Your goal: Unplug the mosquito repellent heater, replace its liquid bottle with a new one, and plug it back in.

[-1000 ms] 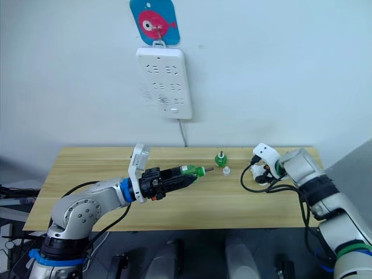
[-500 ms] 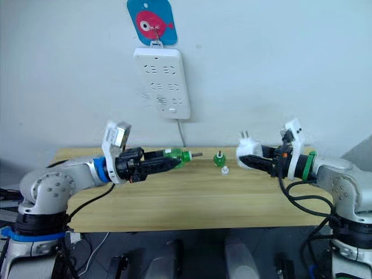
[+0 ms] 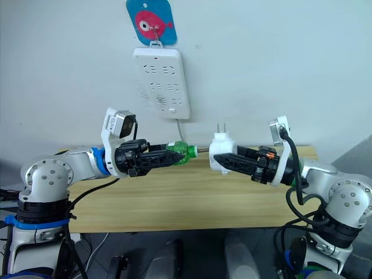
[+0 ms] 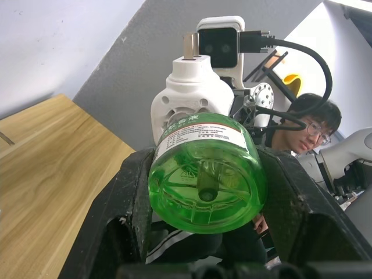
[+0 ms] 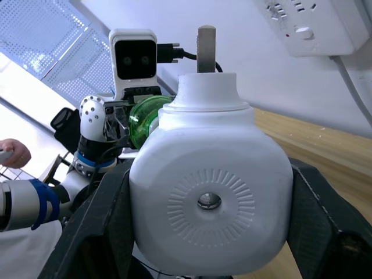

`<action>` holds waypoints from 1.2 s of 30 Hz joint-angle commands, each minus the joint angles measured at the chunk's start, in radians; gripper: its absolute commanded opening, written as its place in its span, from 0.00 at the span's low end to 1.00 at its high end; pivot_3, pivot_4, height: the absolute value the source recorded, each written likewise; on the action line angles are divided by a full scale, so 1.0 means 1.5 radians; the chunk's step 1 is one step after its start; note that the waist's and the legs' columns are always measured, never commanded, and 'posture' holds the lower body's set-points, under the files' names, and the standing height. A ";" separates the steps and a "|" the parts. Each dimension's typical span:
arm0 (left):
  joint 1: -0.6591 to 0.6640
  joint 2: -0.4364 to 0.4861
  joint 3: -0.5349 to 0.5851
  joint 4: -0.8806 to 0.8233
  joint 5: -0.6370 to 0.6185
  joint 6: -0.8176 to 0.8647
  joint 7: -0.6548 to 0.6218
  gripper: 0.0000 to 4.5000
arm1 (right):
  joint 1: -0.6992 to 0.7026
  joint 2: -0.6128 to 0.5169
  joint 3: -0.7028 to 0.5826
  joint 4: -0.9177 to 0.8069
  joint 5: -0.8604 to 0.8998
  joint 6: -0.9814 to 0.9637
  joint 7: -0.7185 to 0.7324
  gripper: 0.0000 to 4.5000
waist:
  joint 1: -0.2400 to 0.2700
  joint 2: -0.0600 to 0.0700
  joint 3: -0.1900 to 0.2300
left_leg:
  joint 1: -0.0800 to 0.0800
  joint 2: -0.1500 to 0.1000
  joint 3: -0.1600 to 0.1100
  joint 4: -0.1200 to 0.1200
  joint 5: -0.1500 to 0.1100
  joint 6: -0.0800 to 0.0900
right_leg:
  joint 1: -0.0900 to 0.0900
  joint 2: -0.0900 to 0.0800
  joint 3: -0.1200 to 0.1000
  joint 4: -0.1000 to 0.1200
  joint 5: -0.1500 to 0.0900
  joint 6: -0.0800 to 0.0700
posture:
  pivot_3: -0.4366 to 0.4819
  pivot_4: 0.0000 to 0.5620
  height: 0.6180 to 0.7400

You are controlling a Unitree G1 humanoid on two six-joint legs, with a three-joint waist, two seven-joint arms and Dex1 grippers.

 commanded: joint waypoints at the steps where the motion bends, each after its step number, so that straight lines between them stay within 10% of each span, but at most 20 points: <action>1: -0.005 0.003 -0.006 -0.026 -0.003 -0.005 -0.013 0.52 | -0.011 -0.004 0.003 0.001 0.057 -0.019 -0.027 0.66 | 0.000 0.000 0.000 | 0.000 0.000 0.000 0.000 0.000 0.000 | 0.000 0.000 0.000 0.000 0.000 0.000 | 0.28 0.37 0.97; 36: 0.008 -0.002 -0.019 -0.036 -0.009 -0.001 -0.028 0.52 | 0.081 -0.230 0.224 0.046 0.424 -0.307 -0.213 0.66 | -0.005 0.000 0.000 | 0.000 0.000 0.001 0.000 0.000 0.000 | 0.000 0.000 0.001 0.000 -0.001 0.002 | 0.28 0.38 0.97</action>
